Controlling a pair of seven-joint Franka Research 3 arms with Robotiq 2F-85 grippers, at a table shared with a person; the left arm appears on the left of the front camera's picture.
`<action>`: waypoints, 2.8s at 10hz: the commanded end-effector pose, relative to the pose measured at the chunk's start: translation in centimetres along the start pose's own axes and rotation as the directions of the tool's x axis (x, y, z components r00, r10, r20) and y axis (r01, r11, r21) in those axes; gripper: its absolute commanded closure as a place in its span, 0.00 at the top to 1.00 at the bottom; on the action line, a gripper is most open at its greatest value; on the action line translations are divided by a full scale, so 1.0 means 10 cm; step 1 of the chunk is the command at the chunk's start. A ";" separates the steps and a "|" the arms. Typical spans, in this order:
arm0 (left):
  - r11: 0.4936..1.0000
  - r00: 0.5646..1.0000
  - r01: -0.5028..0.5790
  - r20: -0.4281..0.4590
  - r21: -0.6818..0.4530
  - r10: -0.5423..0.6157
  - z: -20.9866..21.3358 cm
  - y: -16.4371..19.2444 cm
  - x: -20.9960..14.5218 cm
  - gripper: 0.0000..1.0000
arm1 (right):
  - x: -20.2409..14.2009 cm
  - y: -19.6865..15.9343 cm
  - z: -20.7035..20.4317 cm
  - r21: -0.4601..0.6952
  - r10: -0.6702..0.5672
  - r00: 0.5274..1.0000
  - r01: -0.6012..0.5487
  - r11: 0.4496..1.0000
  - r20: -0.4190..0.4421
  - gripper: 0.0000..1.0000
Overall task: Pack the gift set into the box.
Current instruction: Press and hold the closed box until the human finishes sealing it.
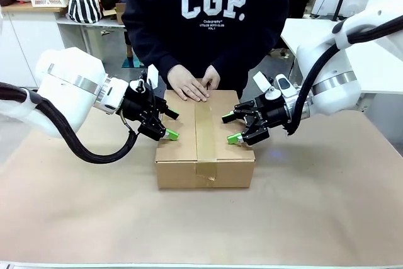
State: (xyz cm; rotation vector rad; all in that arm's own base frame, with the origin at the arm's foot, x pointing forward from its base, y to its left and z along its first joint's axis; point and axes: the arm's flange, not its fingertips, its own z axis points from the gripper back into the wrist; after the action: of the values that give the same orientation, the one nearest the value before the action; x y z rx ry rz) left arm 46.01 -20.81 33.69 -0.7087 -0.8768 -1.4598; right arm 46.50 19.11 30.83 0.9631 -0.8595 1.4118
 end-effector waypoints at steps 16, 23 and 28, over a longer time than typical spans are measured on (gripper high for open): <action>1.000 1.000 0.010 0.000 -0.002 -0.010 -0.01 -0.01 -0.02 1.00 | 0.00 0.01 0.01 -0.010 0.005 1.000 -0.005 1.000 -0.008 1.00; 1.000 1.000 0.010 0.000 -0.002 -0.010 -0.01 -0.01 -0.02 1.00 | 0.00 0.01 0.01 -0.010 0.005 1.000 -0.005 1.000 -0.008 1.00; 0.954 0.951 -0.272 0.116 -0.125 0.287 0.31 0.09 0.14 1.00 | 0.36 -0.02 0.17 0.191 -0.407 0.906 0.382 0.904 0.114 1.00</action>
State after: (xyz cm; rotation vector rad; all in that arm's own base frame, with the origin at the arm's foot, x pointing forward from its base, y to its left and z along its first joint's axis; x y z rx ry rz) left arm 46.01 -20.30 34.21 -0.8423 -0.8220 -1.3553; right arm 45.97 19.57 31.77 1.1404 -0.7503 1.2807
